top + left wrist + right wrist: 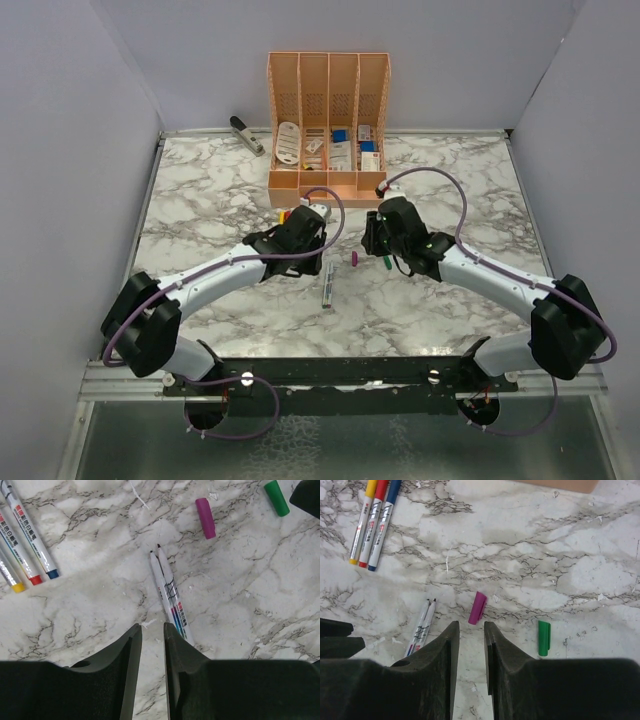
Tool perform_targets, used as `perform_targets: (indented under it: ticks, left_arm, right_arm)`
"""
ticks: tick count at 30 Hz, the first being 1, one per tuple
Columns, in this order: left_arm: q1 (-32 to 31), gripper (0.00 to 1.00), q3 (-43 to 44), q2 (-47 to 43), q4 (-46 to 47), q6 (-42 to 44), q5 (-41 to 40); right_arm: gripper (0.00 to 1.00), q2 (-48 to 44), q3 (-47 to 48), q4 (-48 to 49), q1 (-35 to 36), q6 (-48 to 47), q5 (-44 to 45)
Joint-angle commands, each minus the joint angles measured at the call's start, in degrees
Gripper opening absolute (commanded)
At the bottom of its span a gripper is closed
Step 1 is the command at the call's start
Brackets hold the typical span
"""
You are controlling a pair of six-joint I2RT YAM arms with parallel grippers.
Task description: Insert the pens into the pen caps
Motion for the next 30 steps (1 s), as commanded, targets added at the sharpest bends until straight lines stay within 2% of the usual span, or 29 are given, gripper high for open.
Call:
perform_targets:
  ticks: [1,13,30]
  left_arm:
    - [-1.42,0.28,-1.13,-2.12,0.46,-1.86,1.99]
    - [-5.37,0.3,-4.85,1.36,2.0,-1.89,2.06]
    - [-6.03,0.33,2.18,11.89,0.44,-0.63,0.99]
  right_arm:
    - [0.26,0.52,-0.29,-2.89,0.35,1.57,2.36]
    - [0.25,-1.08,-1.51,-3.06,0.35,3.3,1.49]
    - [0.25,-3.87,-2.03,-2.91,0.35,3.28,3.7]
